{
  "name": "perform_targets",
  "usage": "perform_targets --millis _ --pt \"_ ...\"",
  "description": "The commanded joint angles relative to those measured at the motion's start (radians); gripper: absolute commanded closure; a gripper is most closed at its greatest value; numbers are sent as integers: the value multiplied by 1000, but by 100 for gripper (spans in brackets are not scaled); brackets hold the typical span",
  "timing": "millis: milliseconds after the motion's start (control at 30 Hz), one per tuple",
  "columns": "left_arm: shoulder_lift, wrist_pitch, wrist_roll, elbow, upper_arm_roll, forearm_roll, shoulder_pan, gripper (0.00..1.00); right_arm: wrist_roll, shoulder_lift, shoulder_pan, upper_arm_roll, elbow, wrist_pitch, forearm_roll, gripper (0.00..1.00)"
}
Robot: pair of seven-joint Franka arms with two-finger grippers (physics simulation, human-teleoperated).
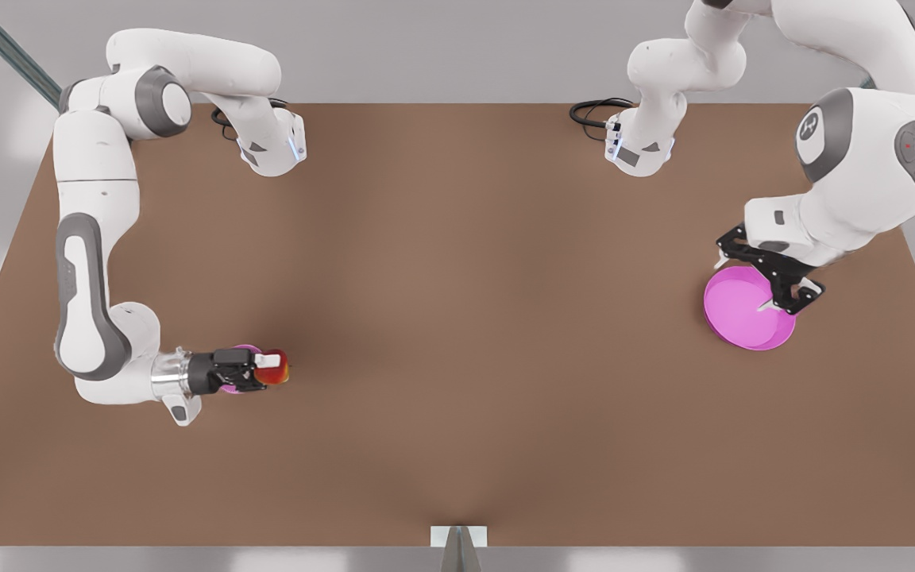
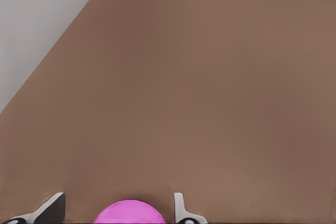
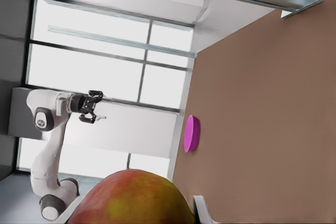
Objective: Use the left arm to pick up the apple from the plate, transfer it to the gripper of the right arm, and then use the right arm to place it into the bowl
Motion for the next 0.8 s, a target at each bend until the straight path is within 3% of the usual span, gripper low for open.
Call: perform_targets --millis 0,67,200,400,767 --pt "-22 18 -879 -27 52 11 -36 0 123 0 -11 -30 19 -150 -77 26" --pt "35 -64 -881 71 55 15 -30 0 121 20 -11 -90 62 -202 -78 26" --pt "46 -87 -882 69 57 12 -27 0 109 40 -19 -153 111 -238 -140 26" --pt "56 -91 -882 73 57 14 -25 0 54 39 -17 -155 139 -190 -316 25" --pt "104 -102 -882 122 72 17 -27 0 52 39 21 -146 153 117 -477 25"
